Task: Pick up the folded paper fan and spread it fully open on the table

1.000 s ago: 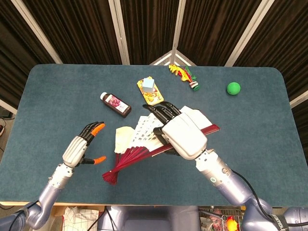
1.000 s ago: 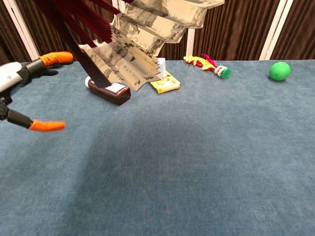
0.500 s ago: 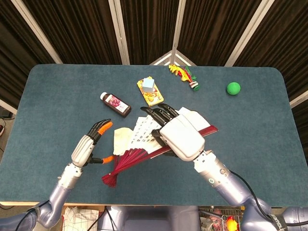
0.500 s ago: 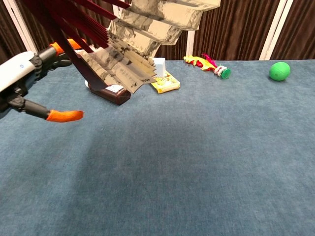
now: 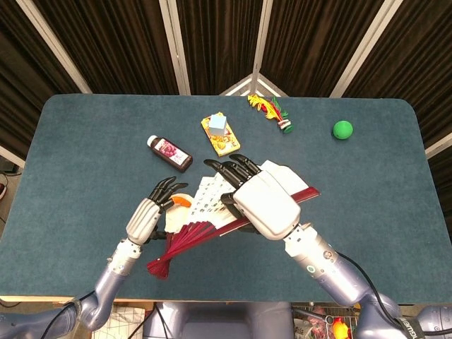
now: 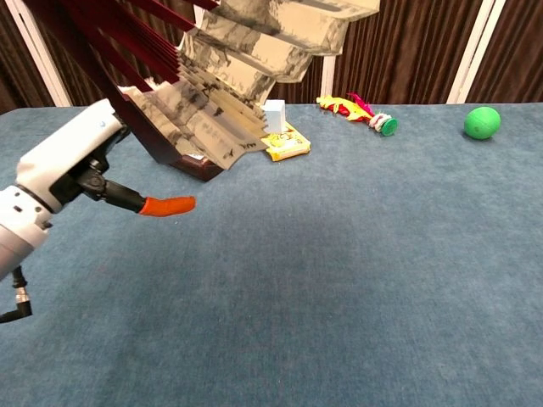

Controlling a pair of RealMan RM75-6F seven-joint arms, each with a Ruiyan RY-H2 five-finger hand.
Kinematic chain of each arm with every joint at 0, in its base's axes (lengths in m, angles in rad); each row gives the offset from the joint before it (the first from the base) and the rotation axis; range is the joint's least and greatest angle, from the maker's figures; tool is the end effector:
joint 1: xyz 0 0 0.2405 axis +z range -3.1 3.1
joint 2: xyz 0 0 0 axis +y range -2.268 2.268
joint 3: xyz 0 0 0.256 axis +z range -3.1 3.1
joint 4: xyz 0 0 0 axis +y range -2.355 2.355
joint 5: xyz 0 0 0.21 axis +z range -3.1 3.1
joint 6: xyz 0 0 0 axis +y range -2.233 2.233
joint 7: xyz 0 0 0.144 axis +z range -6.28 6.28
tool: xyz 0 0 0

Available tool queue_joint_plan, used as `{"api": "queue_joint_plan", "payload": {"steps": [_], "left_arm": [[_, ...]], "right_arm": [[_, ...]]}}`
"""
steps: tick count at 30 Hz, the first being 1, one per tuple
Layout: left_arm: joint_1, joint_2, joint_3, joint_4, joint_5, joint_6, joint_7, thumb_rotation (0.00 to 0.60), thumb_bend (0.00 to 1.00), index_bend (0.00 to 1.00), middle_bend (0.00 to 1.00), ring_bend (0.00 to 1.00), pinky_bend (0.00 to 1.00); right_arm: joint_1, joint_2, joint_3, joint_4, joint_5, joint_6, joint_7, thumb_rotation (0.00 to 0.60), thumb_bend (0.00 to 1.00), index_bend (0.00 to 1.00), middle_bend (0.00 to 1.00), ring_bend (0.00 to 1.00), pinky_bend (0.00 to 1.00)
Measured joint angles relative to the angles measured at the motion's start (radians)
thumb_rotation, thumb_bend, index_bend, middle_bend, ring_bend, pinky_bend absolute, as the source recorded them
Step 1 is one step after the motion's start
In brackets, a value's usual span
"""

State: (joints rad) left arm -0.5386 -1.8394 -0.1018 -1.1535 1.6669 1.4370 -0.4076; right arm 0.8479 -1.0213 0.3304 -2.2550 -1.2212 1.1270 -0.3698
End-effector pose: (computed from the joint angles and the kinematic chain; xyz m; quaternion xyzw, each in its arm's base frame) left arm -0.1492 0.2793 -0.0412 -0.5900 -0.4197 -0.6440 0.2471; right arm 0.0134 -0.2766 0.1437 0.7371 -0.2462 0.5544 0.2978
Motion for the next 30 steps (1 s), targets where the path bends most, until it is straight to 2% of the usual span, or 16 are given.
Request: {"api": "queue_joint_plan", "payload": {"steps": [6, 11, 20, 30], "left_arm": [[-0.006, -0.029, -0.019, 0.013, -0.005, 0.034, 0.002, 0.6, 0.44, 0.72, 0.34, 0.0, 0.14], [0.004, -0.038, -0.028, 0.03, 0.002, 0.091, 0.0, 0.6, 0.48, 0.84, 0.4, 0.01, 0.18], [0.012, -0.02, -0.054, 0.074, -0.027, 0.109, -0.011, 0.6, 0.46, 0.86, 0.41, 0.02, 0.19], [-0.007, -0.018, -0.066, 0.213, 0.0, 0.172, -0.017, 0.6, 0.43, 0.86, 0.41, 0.02, 0.19]], "right_arm": [[-0.013, 0.018, -0.001, -0.004, -0.012, 0.004, 0.011, 0.6, 0.41, 0.84, 0.15, 0.22, 0.16], [-0.026, 0.029, -0.002, 0.003, -0.017, 0.008, 0.029, 0.6, 0.41, 0.84, 0.15, 0.22, 0.16], [-0.05, 0.04, -0.01, 0.038, -0.024, 0.011, 0.067, 0.6, 0.41, 0.84, 0.15, 0.22, 0.16], [-0.077, 0.038, -0.013, 0.131, -0.037, 0.025, 0.127, 0.6, 0.41, 0.84, 0.15, 0.22, 0.16]]}}
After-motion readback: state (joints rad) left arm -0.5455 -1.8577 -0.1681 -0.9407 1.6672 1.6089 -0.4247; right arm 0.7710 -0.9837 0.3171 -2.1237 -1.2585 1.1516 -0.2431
